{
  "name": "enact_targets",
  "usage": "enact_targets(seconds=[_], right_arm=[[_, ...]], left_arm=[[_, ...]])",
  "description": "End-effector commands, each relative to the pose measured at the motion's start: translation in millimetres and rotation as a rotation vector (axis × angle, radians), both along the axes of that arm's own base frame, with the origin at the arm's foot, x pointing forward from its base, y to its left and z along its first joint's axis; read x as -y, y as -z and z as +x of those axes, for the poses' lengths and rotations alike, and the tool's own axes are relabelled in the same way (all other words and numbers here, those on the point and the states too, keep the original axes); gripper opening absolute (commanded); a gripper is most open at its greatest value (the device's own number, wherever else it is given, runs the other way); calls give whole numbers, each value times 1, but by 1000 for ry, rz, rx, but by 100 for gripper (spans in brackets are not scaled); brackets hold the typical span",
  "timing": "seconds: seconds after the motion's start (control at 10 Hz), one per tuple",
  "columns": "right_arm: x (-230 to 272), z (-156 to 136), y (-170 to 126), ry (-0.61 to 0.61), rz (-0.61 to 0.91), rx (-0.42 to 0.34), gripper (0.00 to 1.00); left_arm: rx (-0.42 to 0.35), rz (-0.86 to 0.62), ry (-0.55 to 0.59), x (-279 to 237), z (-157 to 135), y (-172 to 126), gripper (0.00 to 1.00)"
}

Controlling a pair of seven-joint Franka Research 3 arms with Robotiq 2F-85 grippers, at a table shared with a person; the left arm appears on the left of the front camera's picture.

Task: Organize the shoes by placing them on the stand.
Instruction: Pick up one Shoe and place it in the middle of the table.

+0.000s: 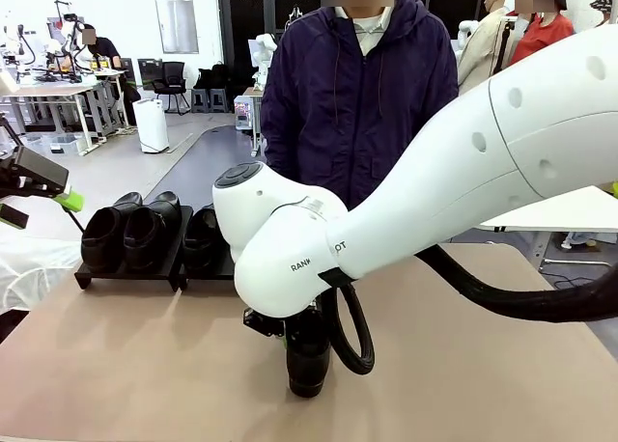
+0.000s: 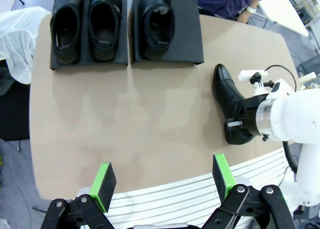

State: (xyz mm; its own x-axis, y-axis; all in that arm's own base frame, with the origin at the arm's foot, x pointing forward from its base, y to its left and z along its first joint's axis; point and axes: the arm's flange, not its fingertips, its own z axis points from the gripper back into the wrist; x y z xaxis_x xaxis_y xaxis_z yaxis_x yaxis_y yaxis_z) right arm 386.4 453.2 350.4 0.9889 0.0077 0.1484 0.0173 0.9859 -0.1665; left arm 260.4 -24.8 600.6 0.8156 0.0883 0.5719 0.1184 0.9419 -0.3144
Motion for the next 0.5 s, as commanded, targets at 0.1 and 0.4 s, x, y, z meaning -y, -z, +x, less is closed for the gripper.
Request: enact_targets(seconds=[0.1,0.4], right_arm=[[11,5,-4,-37,-5,-39,76],[17,4,-15,-73,37,-65,100]], left_arm=[[1,-5,-2,-1,0,-1,100],[1,-5,-2,-1,0,-1,100]])
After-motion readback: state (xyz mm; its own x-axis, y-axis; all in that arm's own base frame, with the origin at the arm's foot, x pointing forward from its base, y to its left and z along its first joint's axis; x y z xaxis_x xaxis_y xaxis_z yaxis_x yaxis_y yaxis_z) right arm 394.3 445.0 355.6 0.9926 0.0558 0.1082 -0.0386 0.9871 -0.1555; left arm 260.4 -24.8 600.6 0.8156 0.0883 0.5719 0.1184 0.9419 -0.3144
